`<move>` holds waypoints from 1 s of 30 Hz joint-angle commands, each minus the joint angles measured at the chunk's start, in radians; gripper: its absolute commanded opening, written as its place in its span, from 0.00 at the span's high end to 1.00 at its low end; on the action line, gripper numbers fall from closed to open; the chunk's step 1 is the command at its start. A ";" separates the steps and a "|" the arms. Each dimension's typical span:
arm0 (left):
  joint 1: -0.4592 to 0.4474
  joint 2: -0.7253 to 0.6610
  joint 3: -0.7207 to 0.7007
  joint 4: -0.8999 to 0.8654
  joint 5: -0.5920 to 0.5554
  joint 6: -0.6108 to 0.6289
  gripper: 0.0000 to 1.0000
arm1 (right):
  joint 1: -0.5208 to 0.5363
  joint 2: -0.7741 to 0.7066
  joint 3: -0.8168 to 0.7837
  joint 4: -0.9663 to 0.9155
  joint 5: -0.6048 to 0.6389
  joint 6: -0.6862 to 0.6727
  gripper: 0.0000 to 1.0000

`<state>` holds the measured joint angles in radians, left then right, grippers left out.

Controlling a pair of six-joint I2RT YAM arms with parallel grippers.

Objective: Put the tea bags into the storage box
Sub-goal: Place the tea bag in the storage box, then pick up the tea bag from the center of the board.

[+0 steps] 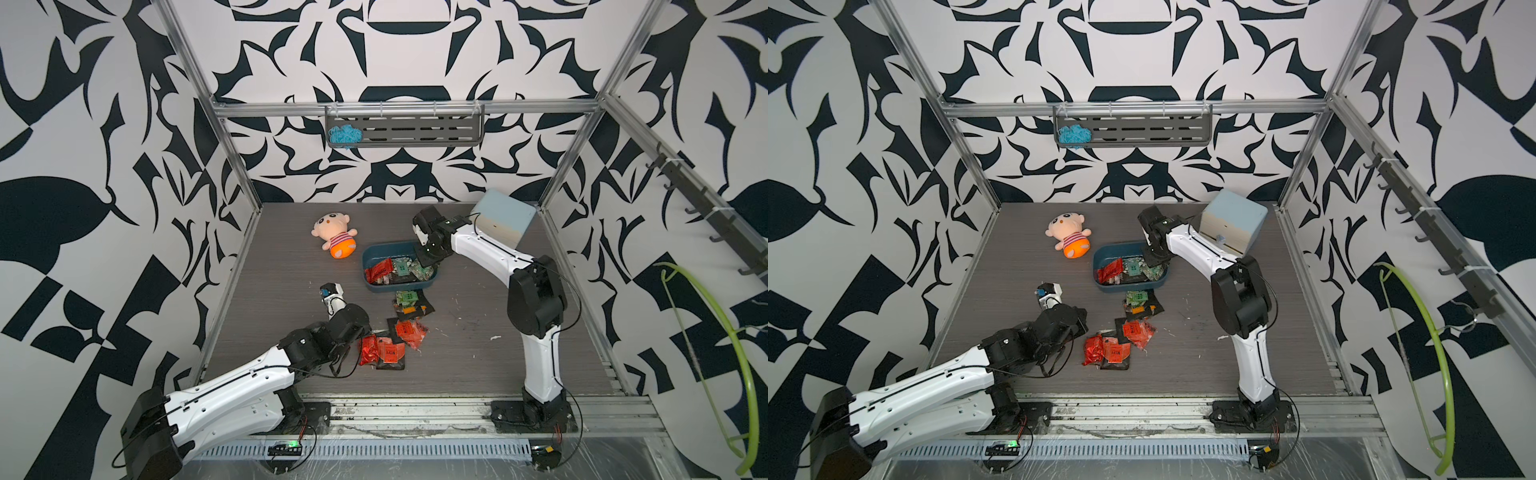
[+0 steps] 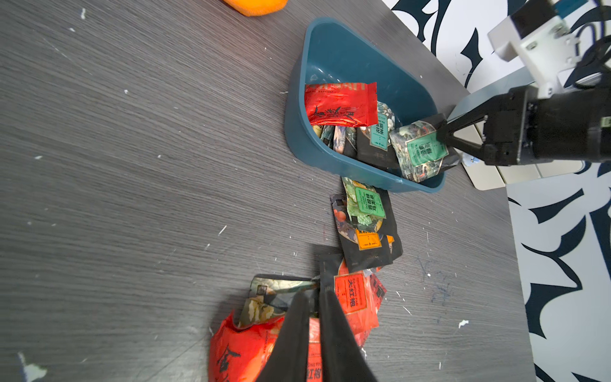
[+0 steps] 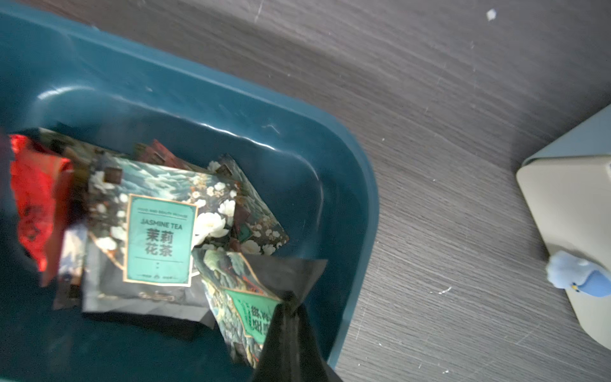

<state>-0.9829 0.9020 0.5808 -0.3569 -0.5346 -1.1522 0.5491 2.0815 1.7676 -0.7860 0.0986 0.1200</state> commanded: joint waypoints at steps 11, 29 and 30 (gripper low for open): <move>0.006 0.046 -0.003 -0.007 0.018 0.000 0.86 | 0.031 0.001 0.041 0.010 0.013 0.000 0.88; 0.074 0.206 0.064 0.117 0.221 0.025 0.82 | 0.029 -0.381 -0.197 0.077 0.056 0.022 0.66; 0.080 0.217 0.062 0.135 0.236 0.023 0.82 | 0.029 -0.404 -0.225 0.094 0.050 0.027 0.66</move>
<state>-0.9237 1.0977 0.6228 -0.2790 -0.3775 -1.1336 0.5739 1.7302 1.5970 -0.7372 0.1749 0.1249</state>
